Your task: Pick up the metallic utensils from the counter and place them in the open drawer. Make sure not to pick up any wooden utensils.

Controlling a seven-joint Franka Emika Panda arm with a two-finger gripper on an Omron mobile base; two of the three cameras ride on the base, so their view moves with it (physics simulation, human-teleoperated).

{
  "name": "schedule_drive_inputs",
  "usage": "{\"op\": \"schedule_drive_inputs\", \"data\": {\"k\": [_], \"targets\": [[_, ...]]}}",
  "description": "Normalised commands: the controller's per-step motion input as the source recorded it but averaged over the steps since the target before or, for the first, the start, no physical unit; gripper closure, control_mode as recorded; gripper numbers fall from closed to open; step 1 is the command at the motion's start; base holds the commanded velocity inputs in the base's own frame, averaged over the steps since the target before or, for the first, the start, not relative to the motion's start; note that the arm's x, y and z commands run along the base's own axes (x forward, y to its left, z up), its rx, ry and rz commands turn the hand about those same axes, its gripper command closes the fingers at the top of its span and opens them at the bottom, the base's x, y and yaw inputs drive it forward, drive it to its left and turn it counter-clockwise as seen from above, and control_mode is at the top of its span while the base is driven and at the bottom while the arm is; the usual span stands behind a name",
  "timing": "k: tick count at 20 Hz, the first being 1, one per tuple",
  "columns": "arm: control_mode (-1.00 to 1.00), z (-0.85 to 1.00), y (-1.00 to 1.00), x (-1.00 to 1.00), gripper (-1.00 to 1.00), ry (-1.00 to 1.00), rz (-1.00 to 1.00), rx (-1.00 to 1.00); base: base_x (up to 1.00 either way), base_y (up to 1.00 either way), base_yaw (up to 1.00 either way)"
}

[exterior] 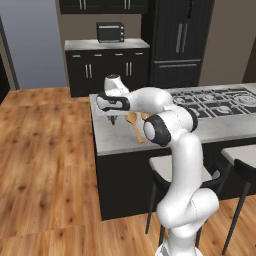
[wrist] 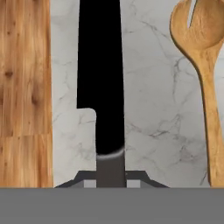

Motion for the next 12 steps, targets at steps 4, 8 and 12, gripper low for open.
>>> {"op": "schedule_drive_inputs", "data": {"k": [4,8,12], "targets": [[-1.00,0.68,0.00,-0.28,1.00,-0.08,0.00,0.00,0.00,0.00,0.00],[-1.00,0.52,0.00,-0.26,1.00,-0.10,0.00,0.00,0.00,0.00,0.00],[-1.00,0.27,0.00,-0.46,1.00,-0.02,0.01,-0.01,0.00,0.00,0.00]]}}
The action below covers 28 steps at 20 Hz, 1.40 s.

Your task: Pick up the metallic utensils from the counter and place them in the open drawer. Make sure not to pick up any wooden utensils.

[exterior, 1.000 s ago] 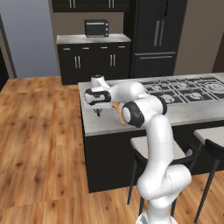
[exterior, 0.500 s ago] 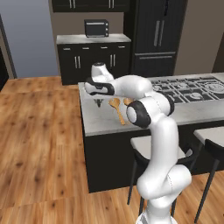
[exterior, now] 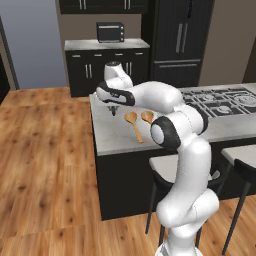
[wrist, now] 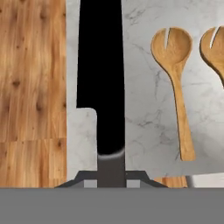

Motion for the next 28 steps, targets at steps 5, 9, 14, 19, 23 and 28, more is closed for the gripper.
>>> {"op": "schedule_drive_inputs", "data": {"k": [5,9,14,19,23,28], "targets": [[-1.00,0.06,-0.29,-0.95,1.00,-0.01,0.03,-0.01,0.00,0.00,0.00],[-1.00,0.00,-0.77,-0.99,1.00,-0.02,0.06,0.01,0.00,0.00,0.00],[-1.00,0.24,-0.61,-0.90,1.00,0.00,0.13,0.03,0.00,0.00,0.00],[-1.00,0.26,-0.63,-0.72,1.00,0.00,0.15,0.02,0.00,0.00,0.00],[-1.00,0.36,-0.53,-0.59,1.00,0.00,0.16,0.04,0.00,0.00,0.00],[-1.00,0.14,-0.40,-0.53,1.00,-0.01,0.18,0.00,0.00,0.00,0.00]]}}
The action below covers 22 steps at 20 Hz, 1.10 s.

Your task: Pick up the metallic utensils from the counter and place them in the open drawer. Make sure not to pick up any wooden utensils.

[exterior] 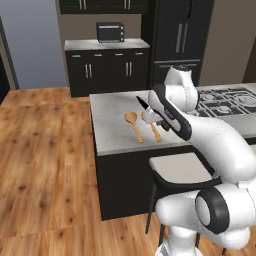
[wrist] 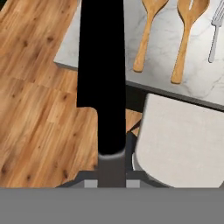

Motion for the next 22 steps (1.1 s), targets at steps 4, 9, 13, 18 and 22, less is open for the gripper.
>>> {"op": "schedule_drive_inputs", "data": {"k": [4,9,13,18,22], "targets": [[-1.00,0.02,-0.24,-0.56,1.00,-0.04,0.15,0.00,0.00,0.00,0.00],[-1.00,0.01,-0.31,-0.66,1.00,-0.11,0.16,0.00,0.00,0.00,0.00],[-1.00,0.04,-0.11,-0.39,1.00,-0.10,0.13,0.00,0.00,0.00,0.00],[-1.00,0.17,0.00,-0.12,1.00,-0.04,0.03,0.00,0.00,0.00,0.00],[-1.00,0.12,0.00,-0.22,1.00,-0.03,0.00,0.00,0.00,0.00,0.00]]}}
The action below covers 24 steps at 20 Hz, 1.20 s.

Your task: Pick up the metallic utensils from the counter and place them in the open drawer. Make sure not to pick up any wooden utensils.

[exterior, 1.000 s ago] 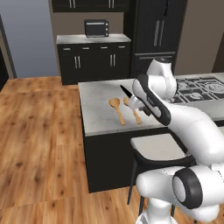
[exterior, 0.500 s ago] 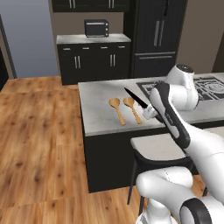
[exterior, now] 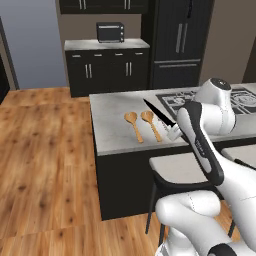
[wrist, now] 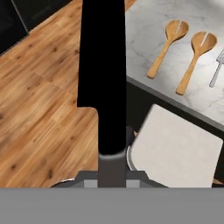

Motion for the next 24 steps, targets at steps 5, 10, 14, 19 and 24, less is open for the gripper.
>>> {"op": "schedule_drive_inputs", "data": {"k": [5,10,14,19,24], "targets": [[-1.00,0.00,0.00,-0.01,1.00,0.00,0.00,0.00,0.00,0.00,0.00],[1.00,0.00,0.00,0.00,1.00,0.00,0.00,0.00,-0.27,0.01,0.06],[1.00,0.00,0.00,0.00,1.00,0.00,0.00,0.00,-0.68,0.07,0.12],[1.00,0.00,0.00,0.00,1.00,0.00,0.00,0.00,-0.77,0.10,0.12],[1.00,0.00,0.00,0.00,1.00,0.00,0.00,0.00,-0.16,0.08,0.46]]}}
